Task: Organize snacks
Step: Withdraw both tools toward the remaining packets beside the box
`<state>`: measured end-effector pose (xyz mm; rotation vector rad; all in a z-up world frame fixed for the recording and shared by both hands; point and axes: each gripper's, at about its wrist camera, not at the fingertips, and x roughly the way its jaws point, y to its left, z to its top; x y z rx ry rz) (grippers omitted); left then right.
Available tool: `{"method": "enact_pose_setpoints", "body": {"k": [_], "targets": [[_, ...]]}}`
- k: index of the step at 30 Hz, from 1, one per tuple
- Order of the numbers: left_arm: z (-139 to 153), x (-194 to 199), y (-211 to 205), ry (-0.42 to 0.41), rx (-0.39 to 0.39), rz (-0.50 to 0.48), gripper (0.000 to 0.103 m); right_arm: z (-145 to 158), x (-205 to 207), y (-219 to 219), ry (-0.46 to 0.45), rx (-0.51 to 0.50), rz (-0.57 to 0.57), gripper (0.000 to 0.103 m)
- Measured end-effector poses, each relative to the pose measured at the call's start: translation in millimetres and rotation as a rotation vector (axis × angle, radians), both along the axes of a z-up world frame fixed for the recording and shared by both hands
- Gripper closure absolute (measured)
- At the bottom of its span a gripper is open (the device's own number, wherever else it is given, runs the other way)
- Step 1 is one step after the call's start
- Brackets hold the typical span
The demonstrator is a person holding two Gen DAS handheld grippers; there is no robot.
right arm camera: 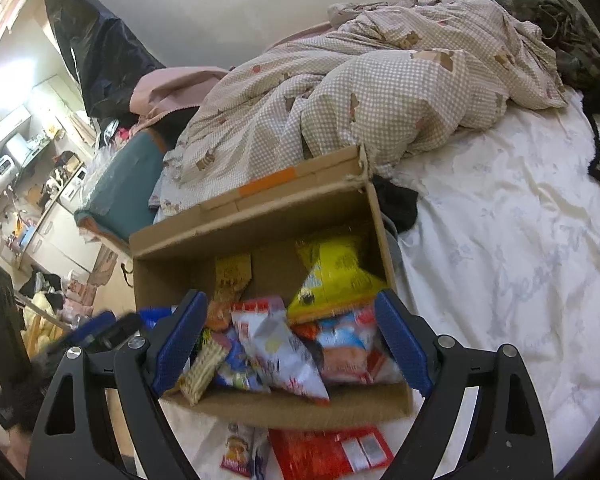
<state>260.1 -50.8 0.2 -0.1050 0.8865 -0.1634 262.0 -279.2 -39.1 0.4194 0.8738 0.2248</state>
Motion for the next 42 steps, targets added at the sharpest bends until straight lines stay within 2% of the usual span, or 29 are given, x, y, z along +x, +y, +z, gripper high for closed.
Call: {"method": "enact_pose_setpoints", "body": {"k": [5, 7, 8, 10, 18, 26, 30, 34, 40, 42], "targets": [[14.5, -23.3, 12.5, -0.045, -0.004, 0.006, 0.017, 5.4, -24.3, -3.3, 0.001, -0.002, -0.003, 0.014], [17.2, -31.2, 17.1, -0.05, -0.01, 0.015, 0.012, 7.3, -34.6, -6.6, 0.003, 0.012, -0.017, 0.014], [18.8, -36.8, 20.1, -0.056, -0.008, 0.024, 0.007, 8.2, -38.8, -7.4, 0.001, 0.013, -0.022, 0.014], [20.4, -45.3, 24.7, -0.059, -0.008, 0.031, 0.004, 9.7, -47.9, -9.5, -0.001, 0.005, -0.031, 0.014], [13.9, -76.0, 38.4, -0.015, -0.02, 0.056, 0.004, 6.2, -78.0, -12.3, 0.023, 0.006, -0.05, 0.014], [-1.4, -96.7, 35.2, 0.041, 0.01, 0.057, 0.004, -2.6, -96.9, -13.4, 0.065, 0.002, -0.064, 0.014], [-10.7, -103.2, 36.2, 0.079, 0.017, 0.066, 0.004, -11.7, -101.3, -14.8, 0.109, 0.006, -0.071, 0.014], [-26.2, -105.2, 42.9, 0.155, -0.008, 0.105, 0.004, -25.4, -103.3, -18.4, 0.174, 0.015, -0.08, 0.014], [-40.0, -104.2, 44.5, 0.215, -0.01, 0.119, 0.004, -61.8, -93.7, -16.6, 0.33, 0.073, -0.07, 0.013], [-40.5, -103.8, 44.9, 0.217, -0.012, 0.12, 0.004, -75.6, -84.0, -6.8, 0.378, 0.038, -0.049, 0.01]]}}
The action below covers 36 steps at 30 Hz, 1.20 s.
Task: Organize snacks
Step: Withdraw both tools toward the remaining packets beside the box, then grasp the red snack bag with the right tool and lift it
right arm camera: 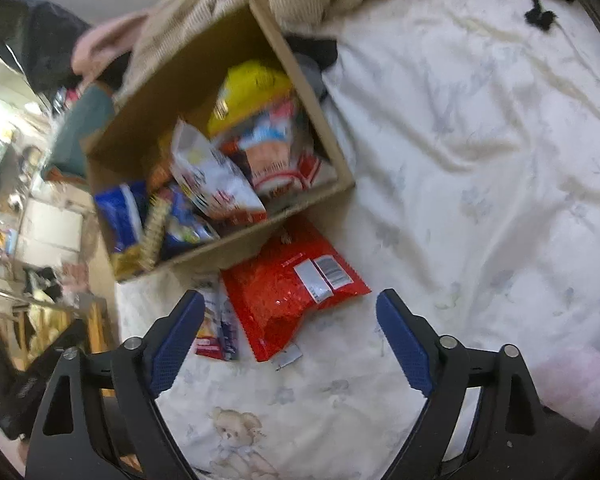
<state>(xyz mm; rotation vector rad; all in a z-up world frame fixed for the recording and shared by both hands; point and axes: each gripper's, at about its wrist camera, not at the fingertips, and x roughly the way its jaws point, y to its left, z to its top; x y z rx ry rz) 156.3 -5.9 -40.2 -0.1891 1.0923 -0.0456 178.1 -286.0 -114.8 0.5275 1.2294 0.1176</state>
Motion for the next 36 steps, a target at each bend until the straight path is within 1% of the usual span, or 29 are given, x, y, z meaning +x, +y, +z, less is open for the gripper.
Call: {"method": "enact_pose_setpoints", "body": {"k": [2, 4, 8, 10, 11, 12, 15, 16, 17, 18, 19, 20, 22, 25, 28, 31, 34, 36], "targets": [[-1.1, 0.6, 0.1, 0.003, -0.004, 0.001, 0.004, -12.8, 11.0, 14.3, 0.039, -0.064, 0.045, 0.008], [-3.2, 1.6, 0.1, 0.014, -0.01, 0.0, 0.004, -24.8, 23.4, 32.5, 0.065, -0.101, 0.127, 0.007], [-5.8, 3.4, 0.8, 0.022, -0.01, 0.002, 0.004, -47.5, 45.0, 71.2, 0.091, -0.225, 0.314, 0.007], [-7.1, 4.5, 0.7, 0.024, -0.001, 0.004, 0.004, -59.9, 51.9, 81.9, 0.105, -0.284, 0.362, 0.007], [-8.3, 5.0, 1.1, 0.026, 0.002, 0.006, 0.004, -68.0, 55.0, 86.0, 0.116, -0.319, 0.385, 0.005], [-9.4, 5.3, 1.5, 0.029, 0.002, 0.008, 0.004, -75.7, 57.6, 87.8, 0.129, -0.325, 0.398, 0.004], [-12.8, 6.8, 3.1, 0.038, 0.003, 0.011, 0.004, -86.7, 60.8, 82.7, 0.159, -0.265, 0.377, 0.004], [-13.2, 7.2, 3.3, 0.04, 0.003, 0.011, 0.004, -86.7, 59.3, 81.3, 0.156, -0.248, 0.377, 0.013], [-14.1, 8.0, 3.4, 0.043, 0.001, 0.012, 0.004, -85.6, 58.1, 80.1, 0.153, -0.238, 0.387, 0.024], [-14.8, 8.8, 3.0, 0.047, -0.002, 0.013, 0.004, -81.8, 55.4, 79.4, 0.143, -0.243, 0.393, 0.031], [-15.8, 9.7, 2.8, 0.05, -0.005, 0.014, 0.004, -78.3, 53.7, 77.5, 0.135, -0.243, 0.397, 0.041], [-17.1, 10.9, 1.8, 0.055, -0.008, 0.012, 0.004, -74.2, 50.3, 73.8, 0.127, -0.223, 0.399, 0.048], [-20.6, 12.8, -0.7, 0.067, -0.005, 0.007, 0.004, -68.1, 45.8, 66.9, 0.124, -0.198, 0.39, 0.053], [-30.4, 15.1, -4.3, 0.102, 0.003, 0.0, 0.004, -59.4, 32.9, 56.3, 0.124, -0.176, 0.367, 0.056], [-43.6, 17.6, -7.6, 0.143, 0.006, 0.0, 0.004, -44.7, 17.0, 49.0, 0.117, -0.164, 0.337, 0.056], [-58.0, 21.8, -13.9, 0.182, 0.013, -0.012, 0.005, -21.2, 3.6, 33.3, 0.087, -0.098, 0.273, 0.057], [-75.2, 27.0, -27.7, 0.22, 0.046, -0.05, 0.015, -2.9, -14.0, 17.7, 0.036, -0.04, 0.218, 0.057], [-84.2, 29.5, -37.0, 0.239, 0.07, -0.084, 0.03, 5.5, -22.0, 4.4, 0.006, -0.006, 0.187, 0.057]]}}
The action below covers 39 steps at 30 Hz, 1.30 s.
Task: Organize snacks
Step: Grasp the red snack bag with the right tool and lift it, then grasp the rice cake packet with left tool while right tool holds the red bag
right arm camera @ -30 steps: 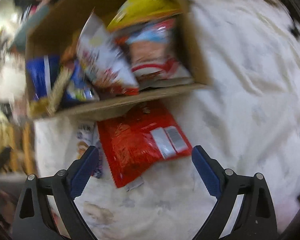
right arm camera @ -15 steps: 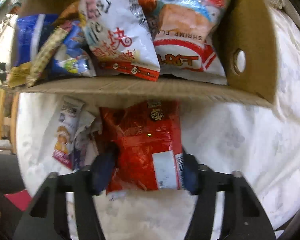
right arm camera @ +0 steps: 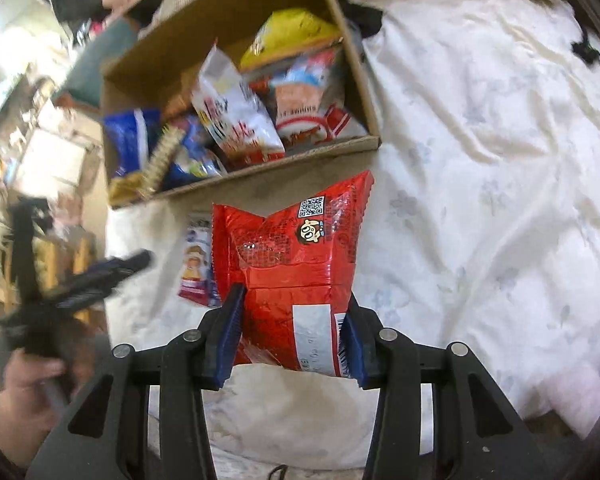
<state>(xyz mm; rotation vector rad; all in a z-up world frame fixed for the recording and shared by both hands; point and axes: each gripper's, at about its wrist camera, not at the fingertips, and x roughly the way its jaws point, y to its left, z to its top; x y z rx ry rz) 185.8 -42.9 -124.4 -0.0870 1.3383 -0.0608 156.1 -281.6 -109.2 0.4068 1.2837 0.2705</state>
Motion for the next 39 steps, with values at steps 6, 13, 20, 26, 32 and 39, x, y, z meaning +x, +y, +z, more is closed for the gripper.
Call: {"method": "enact_pose_setpoints", "body": {"k": [6, 13, 20, 26, 32, 39], "targets": [[-25.3, 3.3, -30.7, 0.026, 0.061, -0.104, 0.034, 4.7, -1.0, -4.7, -0.029, 0.01, -0.025, 0.057], [-45.5, 3.7, -42.3, 0.048, 0.071, -0.149, 0.045, 1.3, 3.6, 8.6, -0.035, -0.01, -0.001, 0.058], [-51.2, 0.0, -43.1, 0.035, 0.11, -0.163, 0.073, 2.6, 2.4, 8.9, -0.04, -0.012, 0.0, 0.058], [-40.7, -6.3, -19.3, 0.031, 0.109, -0.064, 0.075, 3.5, 1.0, 8.2, -0.045, -0.016, -0.01, 0.058], [-27.0, -19.6, 8.4, 0.036, 0.076, 0.02, 0.075, 4.5, -0.2, 9.8, -0.047, -0.019, -0.003, 0.058], [-15.4, -36.4, 18.7, 0.017, 0.057, 0.04, 0.075, 9.1, -4.3, 13.7, -0.06, -0.012, 0.01, 0.058]]}}
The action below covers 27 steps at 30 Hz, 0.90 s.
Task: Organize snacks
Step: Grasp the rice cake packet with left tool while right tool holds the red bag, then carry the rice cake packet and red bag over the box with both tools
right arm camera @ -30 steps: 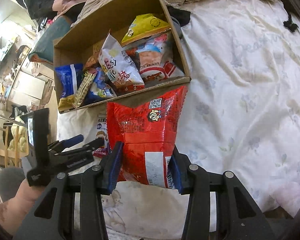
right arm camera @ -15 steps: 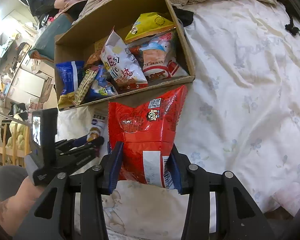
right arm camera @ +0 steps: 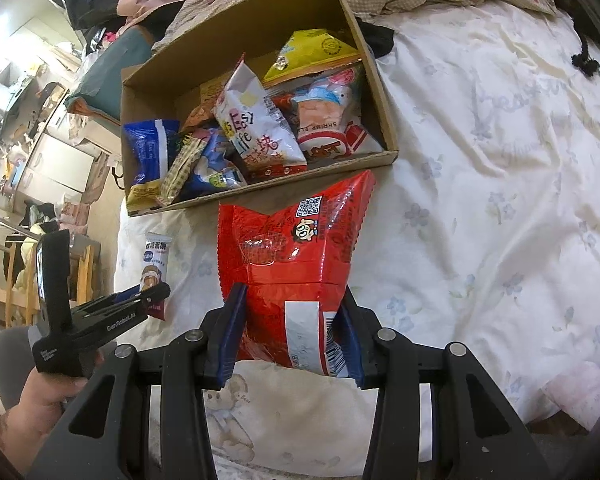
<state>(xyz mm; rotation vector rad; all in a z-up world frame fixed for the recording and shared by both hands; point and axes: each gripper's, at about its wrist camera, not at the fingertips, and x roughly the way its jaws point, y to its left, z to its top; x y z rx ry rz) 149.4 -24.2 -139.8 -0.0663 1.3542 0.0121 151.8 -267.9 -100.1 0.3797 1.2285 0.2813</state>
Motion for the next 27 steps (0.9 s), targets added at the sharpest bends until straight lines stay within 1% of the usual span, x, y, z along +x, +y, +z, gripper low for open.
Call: {"method": "enact_pose_setpoints", "body": {"k": [3, 6, 11, 13, 16, 19, 22, 23, 27], "targets": [[4.9, -6.5, -2.0, -0.01, 0.019, -0.009, 0.075, 2.1, -2.6, 0.2, -0.003, 0.002, 0.004, 0.058], [10.2, -2.0, -7.1, -0.025, 0.023, -0.013, 0.075, 4.5, -5.2, -0.5, -0.007, 0.01, 0.002, 0.058], [29.9, -20.0, -9.2, -0.087, 0.019, -0.014, 0.075, 10.6, -10.4, -0.6, -0.022, 0.047, 0.007, 0.058], [39.3, -26.1, -10.1, -0.117, 0.014, -0.019, 0.075, 15.1, -13.1, -0.8, -0.041, 0.077, 0.009, 0.058], [58.6, -35.2, -10.9, -0.178, 0.015, -0.022, 0.075, 30.0, -17.2, -3.9, -0.107, 0.122, -0.002, 0.058], [81.4, -35.4, -8.1, -0.24, 0.004, -0.011, 0.075, 44.6, -18.4, -11.8, -0.18, 0.153, -0.044, 0.058], [100.2, -30.4, -4.2, -0.289, 0.002, -0.007, 0.075, 55.6, -19.0, -22.5, -0.238, 0.127, -0.115, 0.058], [109.3, -27.6, -3.8, -0.311, 0.01, -0.009, 0.075, 58.4, -18.7, -26.6, -0.252, 0.118, -0.144, 0.058], [129.7, -14.6, -0.8, -0.351, 0.004, -0.01, 0.075, 62.5, -15.7, -37.4, -0.27, 0.076, -0.222, 0.058]]}}
